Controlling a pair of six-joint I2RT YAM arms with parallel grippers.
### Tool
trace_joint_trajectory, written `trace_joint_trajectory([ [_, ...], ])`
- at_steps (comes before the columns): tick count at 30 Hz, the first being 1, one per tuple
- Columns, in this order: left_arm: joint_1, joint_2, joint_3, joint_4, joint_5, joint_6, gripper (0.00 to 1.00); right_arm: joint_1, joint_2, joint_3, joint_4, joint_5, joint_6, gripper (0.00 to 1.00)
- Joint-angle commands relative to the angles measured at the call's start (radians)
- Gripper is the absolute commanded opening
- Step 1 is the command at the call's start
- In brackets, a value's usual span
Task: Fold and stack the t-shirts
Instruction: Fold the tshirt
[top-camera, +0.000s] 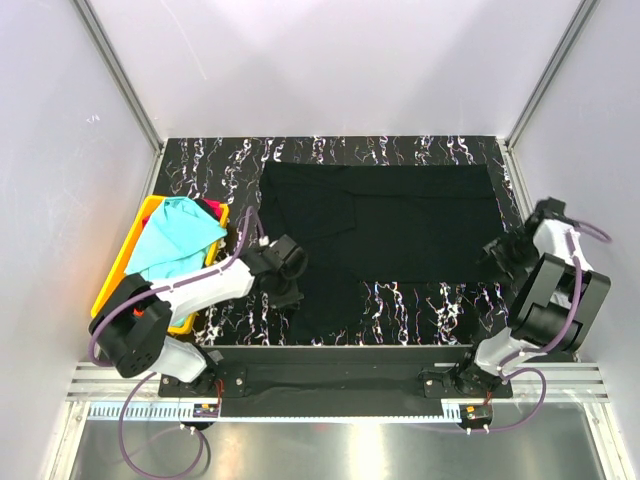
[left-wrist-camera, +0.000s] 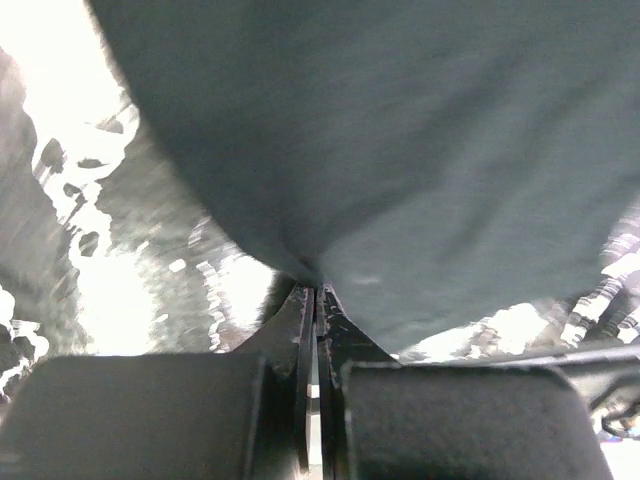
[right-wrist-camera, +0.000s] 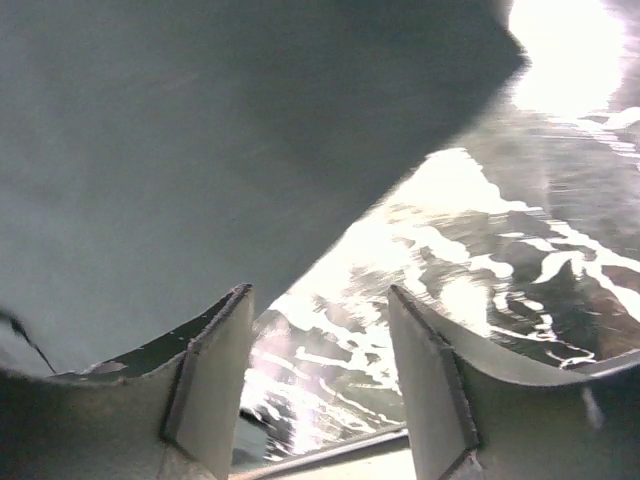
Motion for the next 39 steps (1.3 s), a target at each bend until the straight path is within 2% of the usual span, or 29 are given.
trace_joint_trajectory([
  [1,0.003,0.008,0.093,0.025,0.033,0.158,0.0,-0.095,0.008,-0.059,0.05,0.018,0.062,0.64],
  [4,0.018,0.022,0.142,0.047,0.102,0.279,0.0,-0.195,0.023,-0.085,0.093,0.02,0.106,0.65],
  [10,0.102,0.027,0.144,0.128,0.312,0.379,0.0,-0.218,0.002,-0.108,0.153,0.144,0.12,0.66],
  [13,0.136,0.019,0.128,0.15,0.356,0.393,0.0,-0.219,-0.033,-0.154,0.209,0.162,0.135,0.67],
  [21,0.158,-0.023,0.096,0.168,0.386,0.396,0.0,-0.219,0.008,-0.166,0.351,0.152,0.172,0.67],
  [29,0.164,-0.053,0.071,0.191,0.408,0.376,0.0,-0.219,0.103,-0.146,0.378,0.118,0.191,0.63],
  [35,0.17,-0.121,0.022,0.15,0.342,0.375,0.0,-0.218,0.115,-0.143,0.391,0.113,0.184,0.61],
  [39,0.171,-0.125,-0.008,0.153,0.351,0.358,0.0,-0.219,0.128,-0.142,0.389,0.116,0.183,0.59],
])
